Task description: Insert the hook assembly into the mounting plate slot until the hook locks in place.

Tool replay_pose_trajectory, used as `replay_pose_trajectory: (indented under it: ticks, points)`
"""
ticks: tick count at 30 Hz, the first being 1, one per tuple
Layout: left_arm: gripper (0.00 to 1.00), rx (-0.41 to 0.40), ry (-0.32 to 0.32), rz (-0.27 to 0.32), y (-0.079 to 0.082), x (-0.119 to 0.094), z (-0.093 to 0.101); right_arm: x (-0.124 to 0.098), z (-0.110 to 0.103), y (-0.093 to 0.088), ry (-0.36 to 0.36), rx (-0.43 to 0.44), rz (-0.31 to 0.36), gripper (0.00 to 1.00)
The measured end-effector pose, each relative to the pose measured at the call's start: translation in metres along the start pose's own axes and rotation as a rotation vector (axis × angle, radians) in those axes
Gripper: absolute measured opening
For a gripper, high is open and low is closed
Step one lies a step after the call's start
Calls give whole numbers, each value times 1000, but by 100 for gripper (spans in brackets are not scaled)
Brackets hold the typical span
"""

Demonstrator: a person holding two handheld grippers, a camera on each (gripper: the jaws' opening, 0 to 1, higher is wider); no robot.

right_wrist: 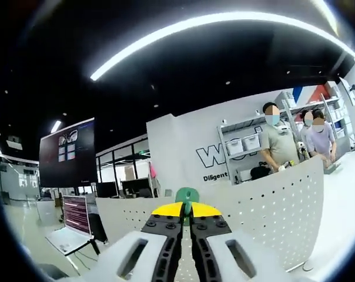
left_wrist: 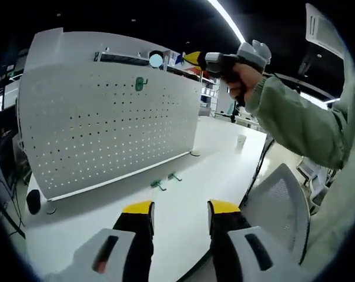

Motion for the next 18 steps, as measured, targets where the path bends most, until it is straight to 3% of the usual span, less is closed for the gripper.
replay_pose_trajectory:
  ticks: [18]
  points:
    - [37, -26, 26, -25, -4, 9, -10, 42, 17, -20, -7, -47, -18, 1]
Point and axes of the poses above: the point that each gripper's makers call its tool centre point, and the gripper's own axes: x roughly forward along the fingers, z roughly to its right, y roughly out of its top, the point moved 7 cm from there along -x, roughly backward along the fingers, and after that the axes turned 13 degrees about -x, right-handed, at the moved point
